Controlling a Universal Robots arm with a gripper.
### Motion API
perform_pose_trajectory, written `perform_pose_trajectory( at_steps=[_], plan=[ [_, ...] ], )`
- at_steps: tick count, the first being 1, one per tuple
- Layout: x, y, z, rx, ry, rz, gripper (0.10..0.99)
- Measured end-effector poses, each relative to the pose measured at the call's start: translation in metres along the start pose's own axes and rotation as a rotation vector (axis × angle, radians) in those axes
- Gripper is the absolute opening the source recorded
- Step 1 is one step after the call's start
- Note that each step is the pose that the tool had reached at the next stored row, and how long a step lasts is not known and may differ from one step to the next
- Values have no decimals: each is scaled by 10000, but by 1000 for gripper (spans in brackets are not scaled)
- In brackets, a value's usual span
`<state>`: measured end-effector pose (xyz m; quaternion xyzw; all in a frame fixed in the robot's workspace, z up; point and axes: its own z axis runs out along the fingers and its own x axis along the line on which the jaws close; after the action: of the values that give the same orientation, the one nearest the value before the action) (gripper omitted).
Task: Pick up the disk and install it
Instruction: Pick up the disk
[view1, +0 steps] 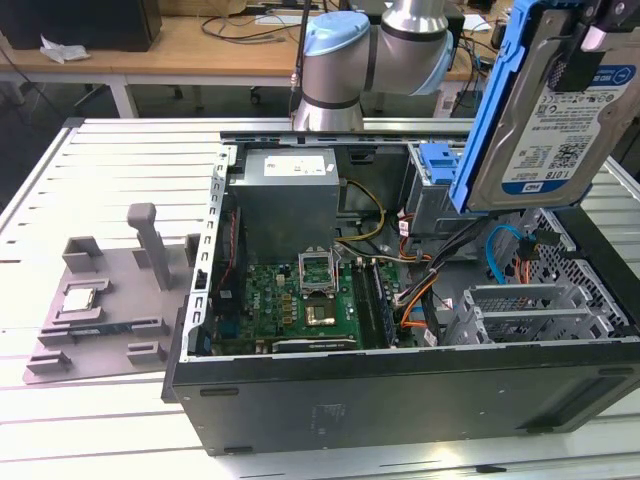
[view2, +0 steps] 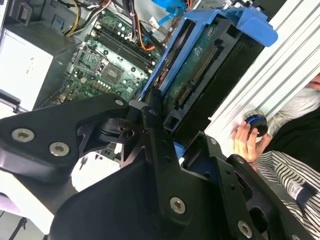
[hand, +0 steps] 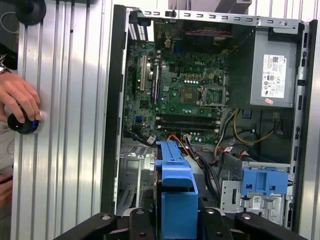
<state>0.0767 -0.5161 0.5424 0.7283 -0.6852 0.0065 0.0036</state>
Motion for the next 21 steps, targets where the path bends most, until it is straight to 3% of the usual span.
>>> perform_pose_trajectory(
  at_steps=[8, 17, 21],
  plan=[
    [6, -91, 7, 0, 1, 1, 369],
    [13, -217, 144, -3, -1, 31, 369],
    [17, -274, 162, -4, 2, 33, 369]
  ],
)
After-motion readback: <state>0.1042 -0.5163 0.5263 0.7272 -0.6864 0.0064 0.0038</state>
